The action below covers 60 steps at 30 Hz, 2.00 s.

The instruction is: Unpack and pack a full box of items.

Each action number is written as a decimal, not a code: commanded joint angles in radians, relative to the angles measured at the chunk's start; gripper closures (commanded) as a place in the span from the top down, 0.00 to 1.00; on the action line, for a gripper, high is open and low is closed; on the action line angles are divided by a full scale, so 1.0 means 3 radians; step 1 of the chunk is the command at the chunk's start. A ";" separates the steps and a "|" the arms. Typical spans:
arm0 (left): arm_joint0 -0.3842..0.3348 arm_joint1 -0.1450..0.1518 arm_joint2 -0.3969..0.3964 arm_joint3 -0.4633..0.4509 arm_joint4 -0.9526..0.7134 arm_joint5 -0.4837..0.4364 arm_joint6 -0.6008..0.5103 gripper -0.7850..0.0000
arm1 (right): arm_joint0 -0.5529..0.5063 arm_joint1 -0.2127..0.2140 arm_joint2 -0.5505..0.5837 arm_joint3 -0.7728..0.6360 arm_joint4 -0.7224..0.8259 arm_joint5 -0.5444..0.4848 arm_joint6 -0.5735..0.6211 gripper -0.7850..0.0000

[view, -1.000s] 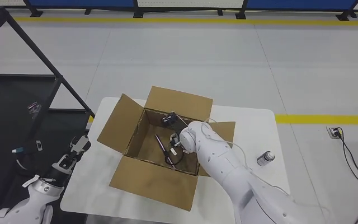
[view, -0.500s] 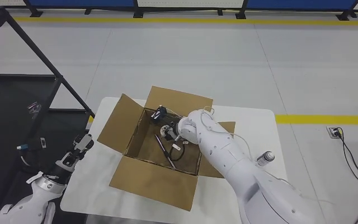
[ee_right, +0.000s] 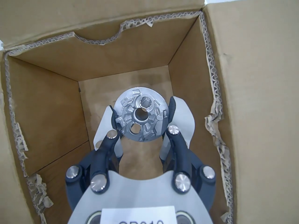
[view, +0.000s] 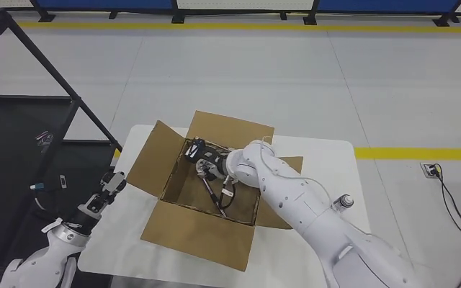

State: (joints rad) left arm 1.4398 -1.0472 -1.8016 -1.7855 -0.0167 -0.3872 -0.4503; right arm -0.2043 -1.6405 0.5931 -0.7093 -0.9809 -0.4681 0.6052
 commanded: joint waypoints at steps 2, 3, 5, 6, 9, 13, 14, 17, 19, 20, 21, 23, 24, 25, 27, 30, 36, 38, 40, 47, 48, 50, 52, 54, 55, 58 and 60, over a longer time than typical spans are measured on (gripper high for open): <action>-0.0005 0.0000 0.0015 0.0000 0.0004 -0.0004 -0.0006 1.00 | -0.0207 0.0166 0.0216 -0.0511 -0.0115 0.0113 0.0157 0.00; -0.0006 0.0000 0.0016 0.0001 0.0007 -0.0007 -0.0008 1.00 | -0.0295 0.0224 0.0297 -0.0698 -0.0167 0.0154 0.0234 0.00; -0.0007 0.0000 0.0018 0.0006 0.0007 -0.0008 -0.0009 1.00 | -0.0495 0.0337 0.0473 -0.1106 -0.0280 0.0218 0.0394 0.00; -0.0007 0.0000 0.0019 0.0009 0.0005 -0.0007 -0.0011 1.00 | -0.0606 0.0391 0.0566 -0.1313 -0.0345 0.0255 0.0480 0.00; -0.0008 0.0000 0.0022 0.0011 0.0000 -0.0010 -0.0023 1.00 | -0.0977 0.0543 0.0864 -0.1944 -0.0527 0.0317 0.0710 0.00; -0.0017 0.0002 0.0039 0.0003 0.0004 -0.0010 -0.0054 1.00 | -0.1532 0.0708 0.1280 -0.2722 -0.0739 0.0350 0.0887 0.00; -0.0024 0.0002 0.0046 -0.0002 0.0008 -0.0009 -0.0064 1.00 | -0.1669 0.0744 0.1383 -0.2888 -0.0783 0.0335 0.0910 0.00; -0.0053 0.0005 0.0071 -0.0018 0.0033 0.0004 -0.0105 1.00 | -0.2075 0.0831 0.1682 -0.3352 -0.0904 0.0368 0.0945 0.00; -0.0077 0.0006 0.0094 -0.0025 0.0052 0.0014 -0.0123 1.00 | -0.2378 0.0879 0.1882 -0.3641 -0.0966 0.0436 0.0876 0.00; -0.0088 0.0006 0.0108 -0.0027 0.0059 0.0019 -0.0135 1.00 | -0.2545 0.0900 0.1982 -0.3779 -0.1004 0.0477 0.0806 0.00; -0.0100 0.0006 0.0125 -0.0026 0.0056 0.0026 -0.0148 1.00 | -0.2721 0.0919 0.2087 -0.3904 -0.1031 0.0557 0.0724 0.00; -0.0128 0.0007 0.0163 -0.0022 0.0075 0.0035 -0.0183 1.00 | -0.3068 0.0949 0.2282 -0.4142 -0.1052 0.0695 0.0534 0.00; -0.0144 0.0008 0.0184 -0.0018 0.0083 0.0045 -0.0199 1.00 | -0.3241 0.0961 0.2381 -0.4251 -0.1038 0.0758 0.0427 0.00; -0.0162 0.0008 0.0207 -0.0017 0.0095 0.0053 -0.0216 1.00 | -0.3409 0.0973 0.2480 -0.4353 -0.1030 0.0810 0.0336 0.00; -0.0204 0.0008 0.0260 -0.0011 0.0111 0.0063 -0.0253 1.00 | -0.3718 0.0994 0.2657 -0.4550 -0.1029 0.0911 0.0208 0.00; -0.0275 0.0008 0.0347 -0.0006 0.0143 0.0079 -0.0302 1.00 | -0.4087 0.1015 0.2841 -0.4791 -0.1044 0.1025 0.0171 0.00; -0.0397 0.0004 0.0501 0.0016 0.0197 0.0110 -0.0352 1.00 | -0.4441 0.1027 0.3060 -0.4907 -0.0916 0.1310 0.0247 0.00; -0.0431 0.0003 0.0537 0.0024 0.0207 0.0116 -0.0365 1.00 | -0.4512 0.1028 0.3111 -0.4881 -0.0862 0.1392 0.0252 0.00; -0.0461 0.0003 0.0566 0.0038 0.0219 0.0123 -0.0372 1.00 | -0.4568 0.1032 0.3163 -0.4845 -0.0820 0.1439 0.0301 0.00; -0.0543 0.0000 0.0651 0.0085 0.0248 0.0144 -0.0374 1.00 | -0.4436 0.1051 0.3247 -0.4611 -0.0958 0.1696 0.0925 0.00; -0.0551 0.0000 0.0661 0.0089 0.0252 0.0144 -0.0373 1.00 | -0.4402 0.1054 0.3259 -0.4555 -0.0963 0.1717 0.0975 0.00; -0.0561 -0.0001 0.0677 0.0102 0.0258 0.0144 -0.0365 1.00 | -0.4337 0.1058 0.3283 -0.4435 -0.0907 0.1703 0.1046 0.00; -0.0572 0.0000 0.0687 0.0110 0.0262 0.0143 -0.0368 1.00 | -0.4269 0.1064 0.3325 -0.4291 -0.0803 0.1666 0.1091 0.00; -0.0579 0.0000 0.0693 0.0118 0.0263 0.0141 -0.0366 1.00 | -0.4192 0.1072 0.3367 -0.4127 -0.0706 0.1590 0.1120 0.00; -0.0582 0.0001 0.0695 0.0122 0.0267 0.0143 -0.0364 1.00 | -0.4151 0.1075 0.3376 -0.4048 -0.0658 0.1563 0.1131 0.00; -0.0587 0.0001 0.0699 0.0122 0.0273 0.0149 -0.0348 1.00 | -0.4044 0.1083 0.3386 -0.3850 -0.0577 0.1503 0.1123 0.00; -0.0588 0.0002 0.0701 0.0117 0.0283 0.0152 -0.0338 1.00 | -0.3991 0.1090 0.3392 -0.3728 -0.0538 0.1465 0.1109 0.00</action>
State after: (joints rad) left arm 1.2635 -1.0467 -1.5916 -1.7495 0.0669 -0.3419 -0.5531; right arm -1.4085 -1.3145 1.6099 -1.8455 -1.1471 -0.0244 0.9393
